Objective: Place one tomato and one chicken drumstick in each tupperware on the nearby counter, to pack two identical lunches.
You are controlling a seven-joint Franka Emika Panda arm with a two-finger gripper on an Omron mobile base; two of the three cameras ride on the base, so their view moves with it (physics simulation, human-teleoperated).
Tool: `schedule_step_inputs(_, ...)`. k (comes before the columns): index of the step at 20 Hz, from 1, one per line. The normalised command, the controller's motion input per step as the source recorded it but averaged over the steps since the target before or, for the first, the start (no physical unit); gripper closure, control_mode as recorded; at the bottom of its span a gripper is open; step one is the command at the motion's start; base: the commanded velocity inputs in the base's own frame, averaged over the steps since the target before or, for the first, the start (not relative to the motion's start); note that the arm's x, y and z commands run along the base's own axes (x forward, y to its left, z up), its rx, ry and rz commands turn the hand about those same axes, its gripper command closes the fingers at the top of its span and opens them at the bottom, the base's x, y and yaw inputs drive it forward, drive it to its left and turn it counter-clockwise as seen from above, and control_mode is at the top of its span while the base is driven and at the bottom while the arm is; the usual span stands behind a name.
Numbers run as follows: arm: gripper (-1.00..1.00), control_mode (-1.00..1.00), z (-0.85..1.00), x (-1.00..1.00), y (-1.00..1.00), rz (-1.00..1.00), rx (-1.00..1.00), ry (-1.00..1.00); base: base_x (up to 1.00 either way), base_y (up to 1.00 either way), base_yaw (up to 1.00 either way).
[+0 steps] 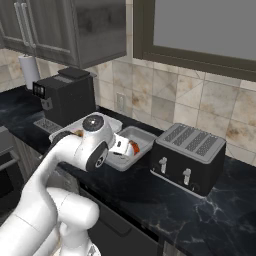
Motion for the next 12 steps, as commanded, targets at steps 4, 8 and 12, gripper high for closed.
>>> schedule_step_inputs(4, -1.0, -1.0, 0.58, -0.15, 0.54, 0.0, -0.1, -0.15, 0.0, 0.0, 0.0)
schedule_step_inputs(8, -1.0, -1.0, 0.2, 0.12, 0.17, 0.0, -0.04, 0.01, 0.0, 0.0, 0.0)
schedule_step_inputs(12, -1.0, -1.0, 0.02, 0.06, 0.0, 0.0, 0.0, 0.03, 0.0, 0.0, 0.0)
